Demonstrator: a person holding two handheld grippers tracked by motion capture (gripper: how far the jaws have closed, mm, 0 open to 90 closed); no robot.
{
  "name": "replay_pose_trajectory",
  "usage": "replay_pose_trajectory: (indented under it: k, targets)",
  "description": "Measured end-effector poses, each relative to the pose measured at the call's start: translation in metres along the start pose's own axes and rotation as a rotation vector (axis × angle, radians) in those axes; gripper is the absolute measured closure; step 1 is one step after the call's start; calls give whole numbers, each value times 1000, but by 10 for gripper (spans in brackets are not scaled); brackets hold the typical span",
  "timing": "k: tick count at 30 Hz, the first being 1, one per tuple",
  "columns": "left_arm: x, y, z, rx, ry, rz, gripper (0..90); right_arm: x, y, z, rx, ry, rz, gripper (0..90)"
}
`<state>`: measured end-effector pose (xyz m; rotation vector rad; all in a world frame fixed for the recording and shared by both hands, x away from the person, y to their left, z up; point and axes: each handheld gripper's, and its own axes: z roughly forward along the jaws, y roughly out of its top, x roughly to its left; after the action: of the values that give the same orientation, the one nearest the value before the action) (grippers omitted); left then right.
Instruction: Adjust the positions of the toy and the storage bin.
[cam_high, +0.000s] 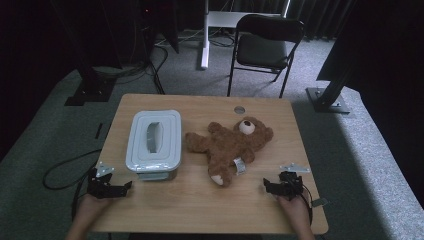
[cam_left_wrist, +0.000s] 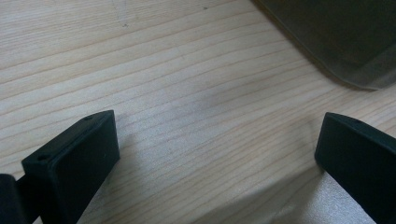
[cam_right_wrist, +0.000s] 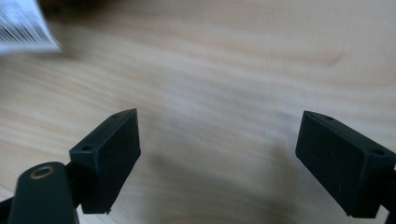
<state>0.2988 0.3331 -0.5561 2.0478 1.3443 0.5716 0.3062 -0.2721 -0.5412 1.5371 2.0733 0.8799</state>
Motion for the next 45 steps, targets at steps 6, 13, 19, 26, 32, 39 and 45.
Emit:
replay_pose_trajectory:
  k: [6,13,19,26,32,39,45]
  targets:
    - [0,0,0,0,0,0,5,17,35,-24,-107,39,-5,133]
    - [0,0,0,0,-1,0,5,38,88,-44,-200,107,-4,137]
    - [0,0,0,0,0,2,5,66,125,-32,-205,171,-6,137]
    - [0,0,0,1,0,2,5,104,145,-6,-177,229,-16,137]
    - [0,0,0,0,-1,0,5,130,149,21,-120,159,-62,137]
    - [0,0,0,1,-1,0,5,132,129,50,-45,64,-58,125]
    - [0,0,0,2,2,-3,5,124,115,53,-44,50,-121,277]
